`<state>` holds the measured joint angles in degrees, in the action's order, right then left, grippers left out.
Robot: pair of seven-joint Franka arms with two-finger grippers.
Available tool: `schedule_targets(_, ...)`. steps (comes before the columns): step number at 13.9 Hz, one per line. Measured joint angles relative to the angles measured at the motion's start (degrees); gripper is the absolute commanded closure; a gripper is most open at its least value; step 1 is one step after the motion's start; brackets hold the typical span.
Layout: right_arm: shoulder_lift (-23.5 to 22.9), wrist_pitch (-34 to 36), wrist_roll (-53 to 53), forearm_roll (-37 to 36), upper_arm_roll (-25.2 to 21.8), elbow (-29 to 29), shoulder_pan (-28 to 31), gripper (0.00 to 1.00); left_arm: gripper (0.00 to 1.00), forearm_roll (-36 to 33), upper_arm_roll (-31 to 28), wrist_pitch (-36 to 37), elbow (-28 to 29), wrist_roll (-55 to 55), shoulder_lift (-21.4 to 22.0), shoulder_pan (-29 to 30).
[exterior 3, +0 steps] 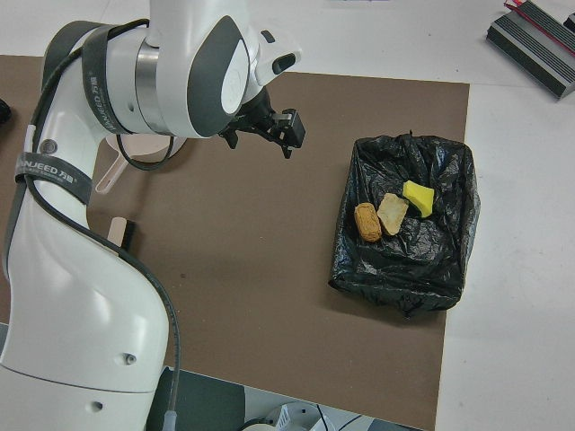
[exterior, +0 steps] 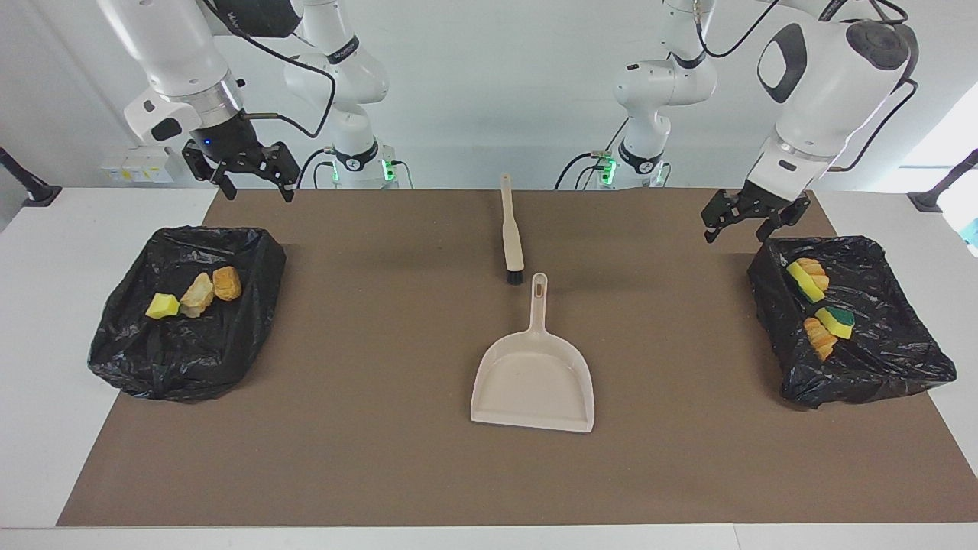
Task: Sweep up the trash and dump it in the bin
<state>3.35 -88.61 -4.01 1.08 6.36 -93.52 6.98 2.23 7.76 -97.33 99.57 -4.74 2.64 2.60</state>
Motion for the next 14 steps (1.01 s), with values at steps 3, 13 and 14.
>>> schedule_targets(3,0.0,0.0,0.0,0.0,0.0,0.0,0.0,0.0,0.0,-6.6,-0.2,3.0,-2.8,0.2,0.2,0.3)
schedule_targets(13,0.0,0.0,0.0,0.0,0.0,0.0,0.0,0.0,0.0,-1.4,-0.3,3.7,-2.8,5.8,0.0,0.8)
schedule_targets(14,0.0,0.0,0.0,0.0,0.0,0.0,0.0,0.0,0.0,-0.9,-0.3,4.4,-3.9,5.6,0.1,0.9)
